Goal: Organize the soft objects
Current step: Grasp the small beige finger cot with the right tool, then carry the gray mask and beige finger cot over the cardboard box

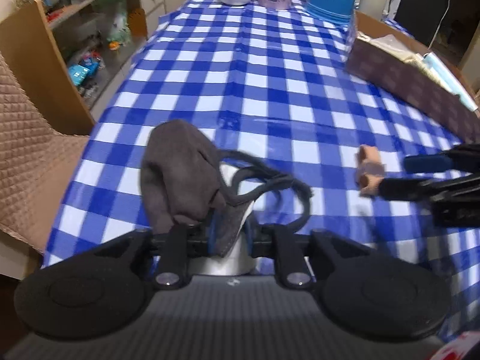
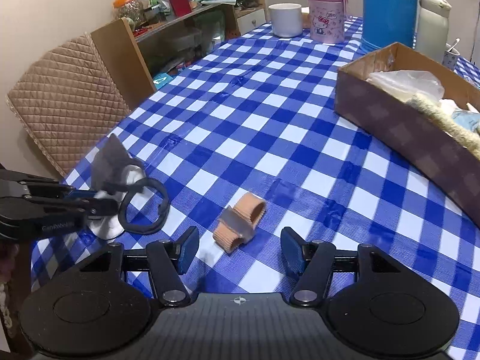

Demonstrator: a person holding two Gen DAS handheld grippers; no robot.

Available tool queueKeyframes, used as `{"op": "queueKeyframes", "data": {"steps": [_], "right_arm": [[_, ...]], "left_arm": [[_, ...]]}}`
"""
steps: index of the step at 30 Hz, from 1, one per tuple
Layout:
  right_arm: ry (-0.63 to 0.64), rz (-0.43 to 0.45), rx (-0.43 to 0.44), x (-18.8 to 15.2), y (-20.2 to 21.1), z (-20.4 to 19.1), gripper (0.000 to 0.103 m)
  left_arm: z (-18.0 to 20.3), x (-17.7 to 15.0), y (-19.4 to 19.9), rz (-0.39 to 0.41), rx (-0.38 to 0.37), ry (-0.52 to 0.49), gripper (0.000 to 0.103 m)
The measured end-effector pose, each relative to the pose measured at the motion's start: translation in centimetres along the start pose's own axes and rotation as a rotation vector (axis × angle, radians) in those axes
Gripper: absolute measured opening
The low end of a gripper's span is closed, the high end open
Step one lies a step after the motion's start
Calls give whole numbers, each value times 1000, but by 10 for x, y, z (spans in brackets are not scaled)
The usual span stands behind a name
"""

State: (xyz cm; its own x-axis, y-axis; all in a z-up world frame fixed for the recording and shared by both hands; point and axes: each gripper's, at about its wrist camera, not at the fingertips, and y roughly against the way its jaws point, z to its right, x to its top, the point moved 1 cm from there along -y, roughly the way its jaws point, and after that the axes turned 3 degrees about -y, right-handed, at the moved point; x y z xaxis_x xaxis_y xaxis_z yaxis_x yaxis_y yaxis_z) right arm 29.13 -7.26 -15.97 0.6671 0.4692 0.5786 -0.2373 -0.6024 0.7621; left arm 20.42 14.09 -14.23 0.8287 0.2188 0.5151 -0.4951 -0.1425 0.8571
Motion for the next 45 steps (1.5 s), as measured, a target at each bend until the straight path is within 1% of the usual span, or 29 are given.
{"op": "queueKeyframes", "data": {"steps": [2,7,9,10,11,14,16,17,18,20,24,25,26,28,31,33,35,37,38,39,40,41,42,45], "right_arm": [[5,1,-10,2,-7,-3,54],[6,-1,-26,5,-20,-6,47],[9,-9,-32,4,-24,-6,40],[9,-10,-31,3,-25,-6,34],[10,-5,-32,2,-24,-5,31],[14,2,-34,1,-21,-3,28],[8,9,-34,1,-18,-1,28],[3,12,-34,1,-16,0,28],[-2,17,-34,2,-14,2,28],[-7,21,-37,3,-11,4,28],[-8,27,-43,4,-3,8,28],[-11,28,-47,4,-1,9,28],[-15,29,-49,4,0,10,28],[-24,29,-54,4,3,13,28],[-36,31,-59,3,7,18,28],[-48,33,-60,2,9,20,28],[-57,31,-63,2,10,23,28],[-65,31,-66,1,11,25,28],[-68,30,-68,1,12,26,28],[-70,30,-68,0,12,26,28],[-72,30,-68,0,13,27,28],[-73,31,-69,0,14,28,28],[-73,32,-69,0,16,28,28],[-77,38,-69,-1,21,31,28]], "left_arm": [[-3,3,3,-10,-45,18,29],[-11,-1,22,-24,-84,52,32],[-14,-4,31,-29,-95,70,33],[-16,-5,37,-30,-100,80,33],[-18,-6,44,-24,-106,88,33],[-27,-4,64,10,-109,114,35],[-36,1,72,39,-85,127,40],[-40,3,73,51,-68,134,46],[-45,6,71,58,-50,143,50],[-51,13,60,52,-33,169,50],[-63,26,30,23,-88,258,52],[-65,30,23,20,-90,268,53],[-65,32,16,12,-76,274,54],[-66,33,0,-15,-38,269,56],[-62,28,-14,-55,25,235,60],[-61,24,-18,-61,28,231,63],[-59,21,-22,-71,11,244,64],[-52,21,-24,-62,26,222,65],[-48,21,-24,-56,29,205,61],[-44,23,-25,-49,30,195,53],[-40,24,-25,-43,24,188,48],[-37,26,-24,-37,16,179,38],[-34,27,-23,-35,13,167,30],[-24,30,-22,-32,14,125,19]]}}
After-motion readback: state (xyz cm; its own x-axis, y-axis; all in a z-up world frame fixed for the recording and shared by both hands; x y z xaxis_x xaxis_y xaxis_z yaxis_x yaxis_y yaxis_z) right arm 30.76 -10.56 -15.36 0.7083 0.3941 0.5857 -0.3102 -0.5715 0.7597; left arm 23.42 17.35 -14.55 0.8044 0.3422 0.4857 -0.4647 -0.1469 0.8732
